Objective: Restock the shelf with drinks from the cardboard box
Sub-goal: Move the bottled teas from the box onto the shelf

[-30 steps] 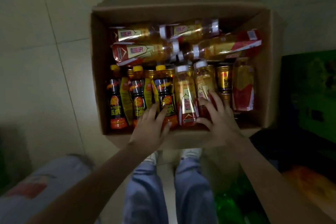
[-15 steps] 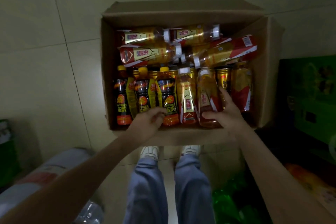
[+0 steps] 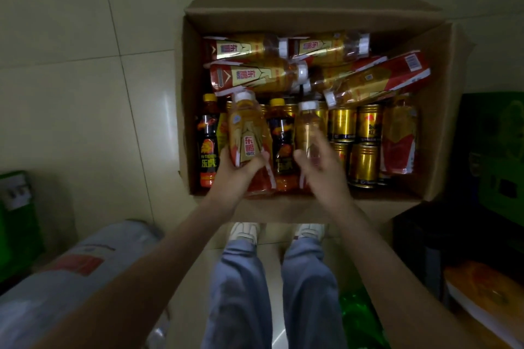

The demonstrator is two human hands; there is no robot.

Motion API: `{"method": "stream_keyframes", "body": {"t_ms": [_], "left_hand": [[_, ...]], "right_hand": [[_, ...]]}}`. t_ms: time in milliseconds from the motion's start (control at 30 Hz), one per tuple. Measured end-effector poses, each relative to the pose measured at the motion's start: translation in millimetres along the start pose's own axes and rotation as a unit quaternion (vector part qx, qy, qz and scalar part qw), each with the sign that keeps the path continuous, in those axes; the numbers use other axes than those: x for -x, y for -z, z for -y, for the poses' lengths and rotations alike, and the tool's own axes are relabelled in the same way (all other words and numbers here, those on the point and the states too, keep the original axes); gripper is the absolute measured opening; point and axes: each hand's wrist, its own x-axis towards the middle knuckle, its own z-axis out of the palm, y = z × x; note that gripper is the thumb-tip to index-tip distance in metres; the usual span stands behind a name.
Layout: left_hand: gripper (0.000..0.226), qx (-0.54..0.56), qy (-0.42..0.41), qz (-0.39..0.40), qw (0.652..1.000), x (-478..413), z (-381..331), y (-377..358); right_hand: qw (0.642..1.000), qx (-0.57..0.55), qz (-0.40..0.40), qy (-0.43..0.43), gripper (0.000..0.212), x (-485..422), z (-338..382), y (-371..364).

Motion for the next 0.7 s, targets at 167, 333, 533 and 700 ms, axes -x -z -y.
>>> {"method": "stream_keyframes", "body": {"t_ms": [167, 333, 533, 700], "left_hand": [[0.066, -0.073, -0.057, -0.008, 0.996, -10.3, 8.5, 41.0], [0.071, -0.192, -0.082, -0.029, 0.977, -7.3, 14.9, 62.4], [0.053, -0.2, -0.074, -0.026, 0.977, 34.8, -23.7, 67.3], [0.053, -0.227, -0.093, 0.019, 0.969, 98.9, -79.2, 66.0]], "right_hand": [[0.981, 0.193, 0.022, 0.003, 0.096, -19.0, -32.2, -7.1], [0.982, 0.181, 0.045, 0.0, 0.109, -35.0, -38.1, 2.8], [0.969, 0.245, -0.001, 0.016, 0.113, -3.7, -8.0, 35.2], [0.963, 0.262, -0.014, 0.054, 0.099, 90.5, 42.2, 89.1]]}}
